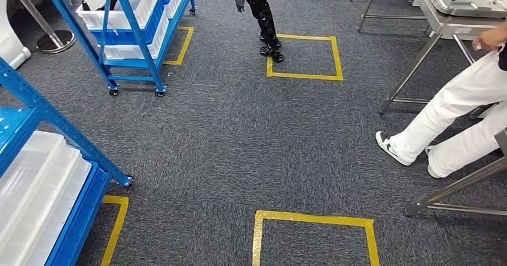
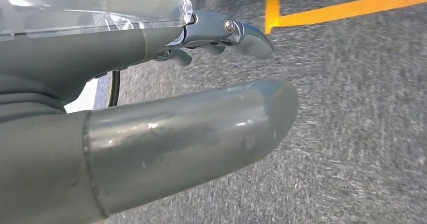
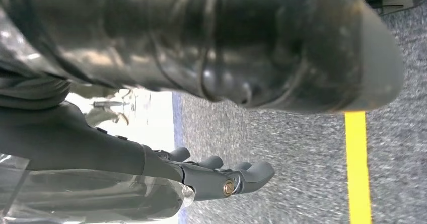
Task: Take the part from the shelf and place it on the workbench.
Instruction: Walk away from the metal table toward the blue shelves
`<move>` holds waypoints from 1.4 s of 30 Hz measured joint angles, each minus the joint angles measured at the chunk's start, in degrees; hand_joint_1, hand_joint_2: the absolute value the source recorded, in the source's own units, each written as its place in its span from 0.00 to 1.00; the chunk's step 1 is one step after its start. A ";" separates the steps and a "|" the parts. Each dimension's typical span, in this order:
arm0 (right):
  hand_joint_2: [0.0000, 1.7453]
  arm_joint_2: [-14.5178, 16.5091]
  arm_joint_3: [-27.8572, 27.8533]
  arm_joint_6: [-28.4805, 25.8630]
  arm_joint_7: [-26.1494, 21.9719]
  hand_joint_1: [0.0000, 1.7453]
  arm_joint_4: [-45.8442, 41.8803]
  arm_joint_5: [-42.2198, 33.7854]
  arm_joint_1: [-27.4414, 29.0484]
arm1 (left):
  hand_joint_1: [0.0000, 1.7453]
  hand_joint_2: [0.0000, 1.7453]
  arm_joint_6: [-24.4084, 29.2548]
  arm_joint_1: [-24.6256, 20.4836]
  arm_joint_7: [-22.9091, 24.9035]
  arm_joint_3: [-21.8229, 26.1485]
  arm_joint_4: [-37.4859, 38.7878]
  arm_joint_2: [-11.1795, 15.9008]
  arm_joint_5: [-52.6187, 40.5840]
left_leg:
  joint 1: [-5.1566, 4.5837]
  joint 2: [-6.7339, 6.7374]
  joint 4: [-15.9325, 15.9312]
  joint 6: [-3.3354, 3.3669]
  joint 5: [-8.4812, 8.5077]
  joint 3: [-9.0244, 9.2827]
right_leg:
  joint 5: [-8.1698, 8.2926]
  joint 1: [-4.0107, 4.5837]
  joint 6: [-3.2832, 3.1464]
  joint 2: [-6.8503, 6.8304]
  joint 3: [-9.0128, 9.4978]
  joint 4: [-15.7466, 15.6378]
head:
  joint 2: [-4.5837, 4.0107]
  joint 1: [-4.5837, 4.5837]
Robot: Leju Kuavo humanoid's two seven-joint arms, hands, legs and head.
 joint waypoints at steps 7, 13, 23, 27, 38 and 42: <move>0.00 0.06 -0.01 0.05 -0.16 0.00 0.19 0.04 -0.14 | 0.00 0.00 0.11 0.12 -0.06 -0.02 0.00 0.06 -0.02 | 0.25 -4.46 0.94 -1.92 -0.15 -0.97 | 7.89 -0.26 -0.63 3.38 5.57 -14.61 | 0.00 -0.03; 0.00 0.16 -0.07 0.17 -0.09 0.00 0.23 0.05 0.07 | 0.00 0.00 0.15 -0.01 -0.09 -0.09 0.00 0.24 -0.04 | 0.37 1.69 13.82 -3.26 -7.01 -7.13 | 8.27 0.04 -2.48 -1.03 5.96 -15.68 | 0.00 -0.07; 0.00 0.35 -0.07 0.75 -0.09 0.00 0.23 0.11 -0.39 | 0.00 0.00 0.24 0.31 0.00 -0.22 0.00 0.46 -0.13 | -0.39 5.15 0.49 -1.46 -0.78 -0.01 | 7.19 0.60 -0.80 -7.22 7.18 -15.56 | 0.00 -0.03; 0.00 0.38 -0.07 0.72 -0.12 0.00 0.23 0.32 -0.32 | 0.00 0.00 0.32 0.24 -0.02 -0.25 0.00 0.51 -0.04 | 0.04 2.67 -0.47 -0.17 0.07 0.46 | 2.16 0.12 0.11 -1.39 3.97 -7.74 | 0.00 0.02; 0.00 0.31 -0.08 0.73 -0.13 0.00 0.23 0.63 -0.41 | 0.00 0.00 0.31 0.39 0.02 -0.30 0.00 0.35 -0.01 | 0.07 -4.74 0.69 -1.84 -0.07 -0.72 | 8.23 -0.05 -1.07 3.42 5.60 -14.99 | 0.00 0.00; 0.00 0.32 -0.11 0.73 -0.01 0.00 0.23 0.71 -0.19 | 0.00 0.00 0.25 0.33 0.13 -0.31 0.00 0.29 -0.01 | 0.04 0.72 7.89 -2.73 -4.25 -4.23 | 8.55 -0.13 -2.47 0.38 6.34 -16.18 | 0.00 -0.08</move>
